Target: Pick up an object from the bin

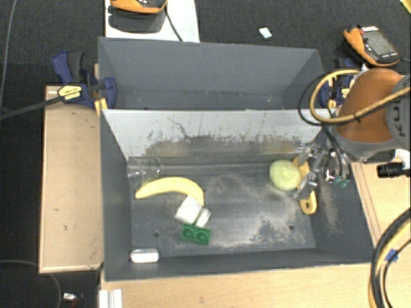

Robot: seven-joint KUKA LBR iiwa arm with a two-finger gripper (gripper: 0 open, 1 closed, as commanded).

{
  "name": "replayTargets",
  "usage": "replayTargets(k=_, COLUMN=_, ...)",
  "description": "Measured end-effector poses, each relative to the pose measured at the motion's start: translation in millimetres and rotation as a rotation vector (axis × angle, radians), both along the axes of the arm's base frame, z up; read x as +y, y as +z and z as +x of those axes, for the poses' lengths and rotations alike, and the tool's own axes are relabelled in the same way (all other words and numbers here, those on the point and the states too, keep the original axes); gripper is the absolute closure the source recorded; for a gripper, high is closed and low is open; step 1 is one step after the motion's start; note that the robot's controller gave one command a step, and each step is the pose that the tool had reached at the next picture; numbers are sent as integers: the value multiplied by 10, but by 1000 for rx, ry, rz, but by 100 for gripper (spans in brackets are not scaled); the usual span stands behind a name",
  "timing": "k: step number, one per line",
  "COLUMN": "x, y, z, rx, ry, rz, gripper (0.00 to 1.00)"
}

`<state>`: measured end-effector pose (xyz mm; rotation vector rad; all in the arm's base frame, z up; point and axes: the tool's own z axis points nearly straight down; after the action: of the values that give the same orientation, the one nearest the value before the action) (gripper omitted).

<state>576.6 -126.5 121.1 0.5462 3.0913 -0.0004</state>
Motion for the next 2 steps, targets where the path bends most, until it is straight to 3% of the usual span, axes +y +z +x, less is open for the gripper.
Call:
replayTargets(k=1, x=101, y=-23, z=62, rx=-5, ry=-109, rz=1, gripper=0)
replayTargets(k=2, x=162, y=-506, z=178, rx=-16, ry=-87, rz=-4, gripper=0)
